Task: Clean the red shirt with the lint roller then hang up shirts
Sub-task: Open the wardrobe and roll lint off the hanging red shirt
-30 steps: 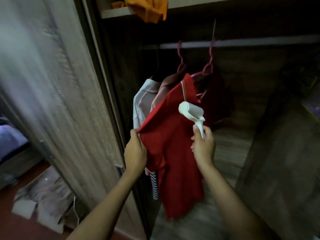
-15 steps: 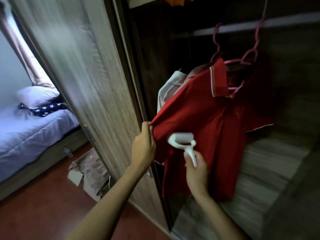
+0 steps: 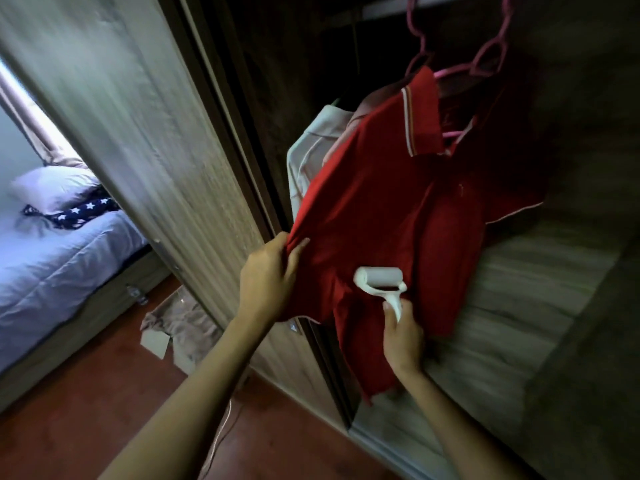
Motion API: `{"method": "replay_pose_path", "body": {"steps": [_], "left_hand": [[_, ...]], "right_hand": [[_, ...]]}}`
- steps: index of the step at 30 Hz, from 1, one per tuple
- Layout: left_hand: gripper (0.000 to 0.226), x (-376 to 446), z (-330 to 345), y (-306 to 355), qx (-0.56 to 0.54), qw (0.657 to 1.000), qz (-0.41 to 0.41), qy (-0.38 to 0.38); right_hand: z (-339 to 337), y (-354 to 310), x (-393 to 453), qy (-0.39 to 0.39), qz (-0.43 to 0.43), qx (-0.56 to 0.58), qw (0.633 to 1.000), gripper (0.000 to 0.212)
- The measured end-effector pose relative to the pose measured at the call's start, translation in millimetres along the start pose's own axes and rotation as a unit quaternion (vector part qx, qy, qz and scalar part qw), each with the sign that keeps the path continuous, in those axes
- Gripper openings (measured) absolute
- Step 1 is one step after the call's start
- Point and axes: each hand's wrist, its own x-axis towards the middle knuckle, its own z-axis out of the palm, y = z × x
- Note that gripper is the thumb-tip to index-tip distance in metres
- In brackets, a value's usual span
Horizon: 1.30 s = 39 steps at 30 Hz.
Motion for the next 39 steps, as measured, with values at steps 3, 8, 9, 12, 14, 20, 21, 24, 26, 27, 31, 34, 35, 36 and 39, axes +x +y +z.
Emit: {"method": "replay_pose_path", "body": {"steps": [3, 8, 9, 12, 14, 20, 21, 24, 26, 27, 31, 34, 35, 36, 39], "left_hand": [[0.043, 0, -2, -4, 0.02, 1.0, 0.023, 0.001], [0.026, 2, -3, -1, 0.034, 0.999, 0.019, -0.007], [0.024, 1, -3, 1, 0.027, 0.999, 0.022, -0.01], [0.031, 0, -3, 5, 0.025, 0.999, 0.031, -0.013], [0.03, 1, -3, 5, 0.02, 0.999, 0.038, -0.016], [0.019, 4, -5, 1, 0.041, 0.996, 0.067, -0.041], [0.021, 4, -5, 1, 0.039, 0.996, 0.069, -0.044], [0.038, 2, -5, 3, 0.034, 0.995, 0.078, -0.043], [0.044, 1, -6, 5, 0.027, 0.996, 0.081, -0.036], [0.042, 1, -8, 6, 0.024, 0.996, 0.081, -0.033], [0.056, 5, -15, 9, 0.012, 0.994, 0.101, -0.049], [0.062, 10, -18, 6, 0.046, 0.987, 0.144, -0.048], [0.062, 12, -17, 4, 0.072, 0.983, 0.168, -0.038], [0.063, 14, -16, 2, 0.094, 0.976, 0.192, -0.028], [0.062, 22, -11, 4, 0.151, 0.953, 0.263, -0.003]], "right_hand": [[-2, -18, 0, 0.065, -0.007, 0.051, 0.997, 0.025], [-1, -54, 21, 0.113, -0.046, 0.127, 0.984, 0.018], [4, -50, 20, 0.103, -0.054, 0.122, 0.986, 0.019], [28, -9, 4, 0.024, -0.039, 0.048, 0.998, 0.025], [38, 25, -13, -0.068, 0.027, -0.051, 0.996, 0.027], [36, 25, -20, -0.015, 0.007, -0.079, 0.997, 0.029], [35, 16, -12, 0.022, -0.012, -0.046, 0.999, 0.03], [33, -6, 9, 0.061, -0.057, -0.006, 0.996, 0.034], [37, -1, 10, 0.028, -0.06, -0.032, 0.997, 0.034], [41, 9, 6, -0.004, -0.047, -0.06, 0.997, 0.032], [43, 58, -27, -0.148, 0.031, -0.175, 0.973, 0.034], [28, 58, -42, -0.037, -0.023, -0.136, 0.99, 0.04], [21, 45, -39, 0.011, -0.061, -0.084, 0.994, 0.043], [12, 28, -32, 0.059, -0.101, -0.023, 0.993, 0.045], [-21, -36, 14, 0.169, -0.176, 0.086, 0.966, 0.037]]}}
